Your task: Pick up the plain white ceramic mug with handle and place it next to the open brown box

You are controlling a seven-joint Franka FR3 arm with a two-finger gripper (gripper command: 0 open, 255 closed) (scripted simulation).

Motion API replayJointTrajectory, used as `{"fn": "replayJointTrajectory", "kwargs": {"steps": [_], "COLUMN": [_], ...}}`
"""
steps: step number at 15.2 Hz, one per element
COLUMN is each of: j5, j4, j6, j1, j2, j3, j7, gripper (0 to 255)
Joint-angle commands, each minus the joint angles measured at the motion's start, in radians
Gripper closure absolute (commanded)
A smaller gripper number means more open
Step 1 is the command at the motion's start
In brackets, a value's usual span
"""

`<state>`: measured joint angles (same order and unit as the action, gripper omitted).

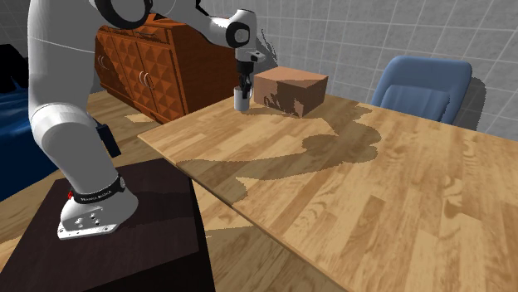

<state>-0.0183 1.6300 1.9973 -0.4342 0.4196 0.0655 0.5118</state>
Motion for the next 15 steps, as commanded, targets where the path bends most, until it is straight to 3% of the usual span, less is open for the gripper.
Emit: {"fn": "replayJointTrajectory", "kwargs": {"steps": [1,2,3,8,12,15], "j5": [0.0,0.0,0.0,0.0,-0.001,-0.001], "j4": [0.0,0.0,0.0,0.0,-0.089,-0.089], "j6": [0.0,0.0,0.0,0.0,-0.116,-0.116], "j1": [0.0,0.0,0.0,0.0,0.002,0.002], "j2": [0.0,0.0,0.0,0.0,-0.027,-0.027], "j3": [0.0,0.0,0.0,0.0,0.0,0.0], "j7": [0.0,0.0,0.0,0.0,0.0,0.0], "gripper": [255,255,0,0,0,0]}}
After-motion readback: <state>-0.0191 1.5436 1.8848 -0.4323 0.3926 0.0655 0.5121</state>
